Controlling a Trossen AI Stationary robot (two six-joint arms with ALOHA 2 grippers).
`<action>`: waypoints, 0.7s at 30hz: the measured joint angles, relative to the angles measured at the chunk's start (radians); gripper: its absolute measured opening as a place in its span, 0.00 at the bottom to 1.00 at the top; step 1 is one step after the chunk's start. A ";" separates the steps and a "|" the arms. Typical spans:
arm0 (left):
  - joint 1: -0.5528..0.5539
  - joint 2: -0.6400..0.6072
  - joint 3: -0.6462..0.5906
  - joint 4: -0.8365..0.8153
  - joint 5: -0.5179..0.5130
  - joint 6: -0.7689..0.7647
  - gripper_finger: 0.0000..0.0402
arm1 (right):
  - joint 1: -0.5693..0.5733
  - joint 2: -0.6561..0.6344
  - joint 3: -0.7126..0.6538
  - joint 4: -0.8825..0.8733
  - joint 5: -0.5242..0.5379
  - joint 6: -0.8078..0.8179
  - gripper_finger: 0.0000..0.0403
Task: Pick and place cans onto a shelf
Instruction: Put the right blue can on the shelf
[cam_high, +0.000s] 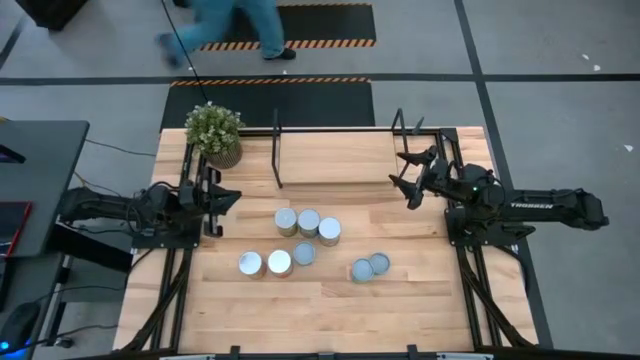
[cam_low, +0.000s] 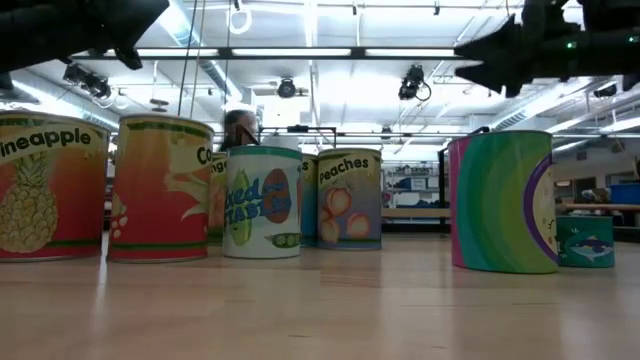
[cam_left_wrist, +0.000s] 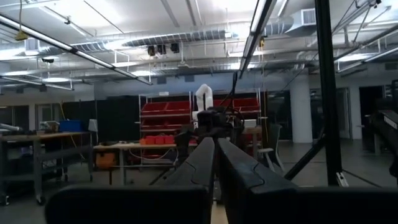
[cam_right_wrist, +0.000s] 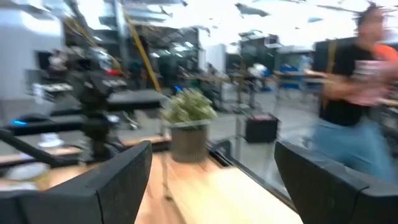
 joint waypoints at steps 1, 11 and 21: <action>0.000 0.025 0.000 0.027 0.003 0.002 0.06 | 0.004 0.007 0.001 0.008 -0.021 -0.005 0.86; 0.000 0.239 0.003 0.214 0.009 0.053 0.06 | 0.020 0.132 0.024 0.011 -0.122 0.053 0.86; 0.000 0.327 0.004 0.275 -0.056 0.079 0.31 | 0.031 0.459 0.194 -0.032 -0.115 0.035 0.86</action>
